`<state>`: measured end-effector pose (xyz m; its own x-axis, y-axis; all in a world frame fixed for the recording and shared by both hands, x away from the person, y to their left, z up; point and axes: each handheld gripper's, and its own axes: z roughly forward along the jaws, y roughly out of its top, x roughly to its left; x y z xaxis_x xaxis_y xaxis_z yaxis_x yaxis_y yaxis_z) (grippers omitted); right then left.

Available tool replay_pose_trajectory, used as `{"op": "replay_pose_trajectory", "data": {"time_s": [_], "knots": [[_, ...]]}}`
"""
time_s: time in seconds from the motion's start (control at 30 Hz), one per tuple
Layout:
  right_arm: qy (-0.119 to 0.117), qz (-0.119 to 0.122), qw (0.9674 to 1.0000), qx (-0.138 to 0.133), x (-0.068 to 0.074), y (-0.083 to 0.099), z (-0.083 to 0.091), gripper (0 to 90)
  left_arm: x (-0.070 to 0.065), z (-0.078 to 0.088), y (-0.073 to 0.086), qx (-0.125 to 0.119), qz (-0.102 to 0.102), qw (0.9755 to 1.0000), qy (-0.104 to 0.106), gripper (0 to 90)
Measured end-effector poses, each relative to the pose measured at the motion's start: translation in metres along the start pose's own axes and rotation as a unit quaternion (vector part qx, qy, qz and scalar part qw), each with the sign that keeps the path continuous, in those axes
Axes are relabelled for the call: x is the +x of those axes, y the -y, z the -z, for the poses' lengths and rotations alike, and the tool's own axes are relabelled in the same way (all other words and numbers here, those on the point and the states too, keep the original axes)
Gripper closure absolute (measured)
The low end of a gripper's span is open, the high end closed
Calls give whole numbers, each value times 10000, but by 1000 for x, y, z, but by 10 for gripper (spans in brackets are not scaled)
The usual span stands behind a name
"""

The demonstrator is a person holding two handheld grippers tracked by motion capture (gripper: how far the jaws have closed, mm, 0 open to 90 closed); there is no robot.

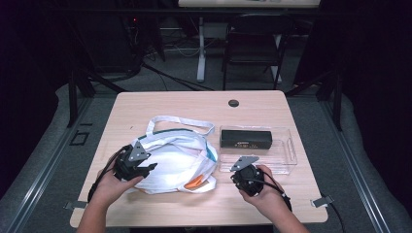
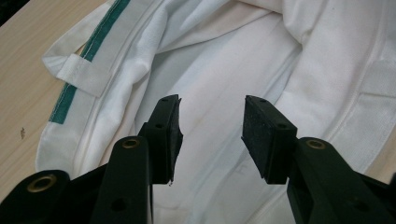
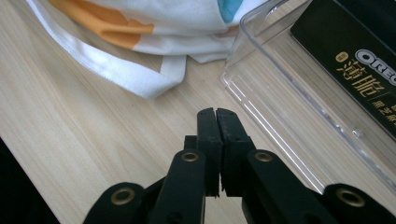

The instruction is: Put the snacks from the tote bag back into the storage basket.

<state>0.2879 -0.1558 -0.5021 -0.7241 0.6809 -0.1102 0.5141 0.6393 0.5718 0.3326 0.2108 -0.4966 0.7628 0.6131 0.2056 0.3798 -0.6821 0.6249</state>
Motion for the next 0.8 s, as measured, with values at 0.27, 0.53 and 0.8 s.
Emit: {"op": "replay_pose_trajectory", "data": {"time_s": [0.27,0.53,0.8], "knots": [[-84,-16,10000,7,4,15,-10,900,0,-1,0,18,18,10000,4,564],[-205,7,9998,-12,8,21,-17,900,-1,-1,0,10,5,10000,-29,564],[-297,-14,9995,-45,13,25,-23,899,-1,-2,0,49,-35,10000,-1,564]]}}
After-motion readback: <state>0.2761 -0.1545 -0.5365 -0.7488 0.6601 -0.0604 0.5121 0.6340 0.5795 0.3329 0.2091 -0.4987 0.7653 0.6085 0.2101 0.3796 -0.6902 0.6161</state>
